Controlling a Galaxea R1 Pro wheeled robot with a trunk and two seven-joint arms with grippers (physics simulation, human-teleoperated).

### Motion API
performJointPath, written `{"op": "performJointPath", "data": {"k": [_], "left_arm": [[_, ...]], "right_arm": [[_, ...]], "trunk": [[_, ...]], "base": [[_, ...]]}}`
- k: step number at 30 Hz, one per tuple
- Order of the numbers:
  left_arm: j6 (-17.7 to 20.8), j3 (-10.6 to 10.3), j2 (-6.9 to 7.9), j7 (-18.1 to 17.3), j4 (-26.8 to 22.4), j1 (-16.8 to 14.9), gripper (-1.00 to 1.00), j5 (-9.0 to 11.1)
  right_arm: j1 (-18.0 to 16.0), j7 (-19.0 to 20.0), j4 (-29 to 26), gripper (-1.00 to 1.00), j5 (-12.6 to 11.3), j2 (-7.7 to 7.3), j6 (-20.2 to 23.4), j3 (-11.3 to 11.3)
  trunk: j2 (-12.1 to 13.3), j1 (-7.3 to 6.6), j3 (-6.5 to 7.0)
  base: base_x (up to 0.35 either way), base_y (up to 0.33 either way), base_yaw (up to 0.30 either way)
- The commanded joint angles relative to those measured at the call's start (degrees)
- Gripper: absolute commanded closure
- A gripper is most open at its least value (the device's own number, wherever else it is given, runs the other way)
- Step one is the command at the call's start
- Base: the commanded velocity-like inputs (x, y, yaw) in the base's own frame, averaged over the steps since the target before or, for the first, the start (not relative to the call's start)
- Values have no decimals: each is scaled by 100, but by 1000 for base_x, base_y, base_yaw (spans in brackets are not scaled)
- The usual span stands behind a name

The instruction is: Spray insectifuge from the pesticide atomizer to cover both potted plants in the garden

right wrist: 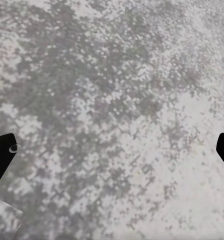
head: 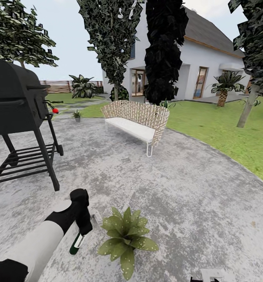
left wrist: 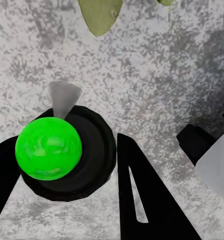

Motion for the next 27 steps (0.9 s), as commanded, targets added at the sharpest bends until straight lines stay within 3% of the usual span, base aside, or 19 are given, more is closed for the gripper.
{"op": "performJointPath", "data": {"k": [1,6,10,15,23,27], "left_arm": [[58,-24,-19,-184,-27,-100,100,-154],[57,-25,-62,-852,-44,-297,100,-626],[57,-25,-56,-889,-41,-271,100,-866],[62,-28,6,-889,47,-216,100,-915],[106,-17,-16,-856,59,-197,100,-918],[109,-5,-24,-357,61,6,100,-907]], "right_arm": [[-6,-23,11,-100,60,-1,-22,-45],[-6,-23,11,-100,60,-1,-22,-45],[-6,-23,11,-100,60,-1,-25,-45],[-6,-23,11,-100,60,-1,-24,-45],[-6,-16,11,-100,60,-1,-23,-45],[-6,-18,11,-100,61,5,-25,-45]], "trunk": [[-2,-1,-6],[-2,-1,-6],[-2,-1,-6],[-2,-1,-6],[-2,-1,13],[-2,-1,27]], "base": [[0,3,-42],[0,1,-11],[0,0,0],[62,47,0],[124,260,-83],[6,112,-121]]}}
